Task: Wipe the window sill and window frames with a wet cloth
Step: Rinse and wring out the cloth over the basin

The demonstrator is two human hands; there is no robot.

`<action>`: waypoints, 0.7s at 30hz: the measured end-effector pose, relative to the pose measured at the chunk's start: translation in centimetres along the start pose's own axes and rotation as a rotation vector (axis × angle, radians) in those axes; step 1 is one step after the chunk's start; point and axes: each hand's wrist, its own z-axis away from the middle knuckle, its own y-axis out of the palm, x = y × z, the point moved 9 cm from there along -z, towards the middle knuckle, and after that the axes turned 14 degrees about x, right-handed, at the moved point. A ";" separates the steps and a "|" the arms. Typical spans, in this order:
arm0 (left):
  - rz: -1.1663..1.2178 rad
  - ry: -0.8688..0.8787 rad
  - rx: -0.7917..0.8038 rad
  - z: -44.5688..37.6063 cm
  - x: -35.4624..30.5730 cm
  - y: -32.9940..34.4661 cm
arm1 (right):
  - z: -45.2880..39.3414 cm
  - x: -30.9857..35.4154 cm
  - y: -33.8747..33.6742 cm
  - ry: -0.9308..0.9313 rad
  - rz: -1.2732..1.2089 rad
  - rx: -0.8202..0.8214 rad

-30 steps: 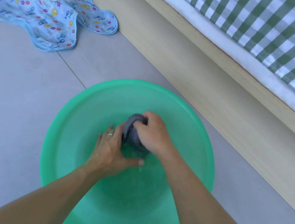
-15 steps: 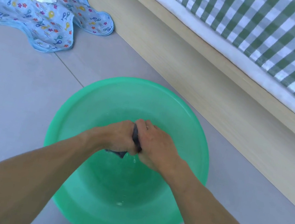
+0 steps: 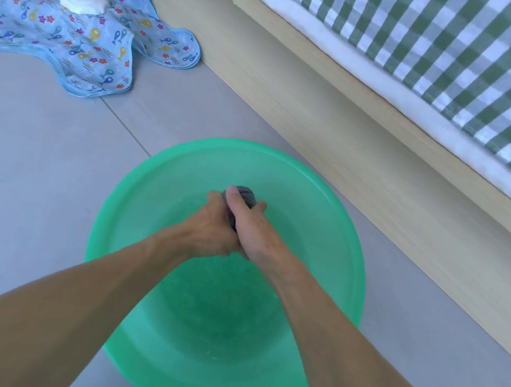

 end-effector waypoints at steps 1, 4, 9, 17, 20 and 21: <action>0.040 0.001 0.004 0.2 0.5 -0.5 | 0.4 0.2 0.2 -0.024 -0.096 0.059; 0.045 -0.053 -0.008 1.2 1.4 -2.4 | 1.8 0.1 -0.5 -0.080 0.143 0.157; 0.073 -0.164 0.482 2.7 0.3 1.5 | 3.6 2.8 0.8 -0.389 1.383 -0.261; -1.294 -0.050 -0.282 2.8 -4.8 -0.2 | 2.4 3.5 -1.1 -0.050 1.112 -0.292; -1.382 0.169 -0.390 3.6 -5.4 0.1 | 0.8 1.8 -0.8 0.060 0.899 -0.070; -1.389 0.272 -0.450 3.9 -5.5 0.1 | 0.5 1.3 -0.5 0.086 0.818 0.006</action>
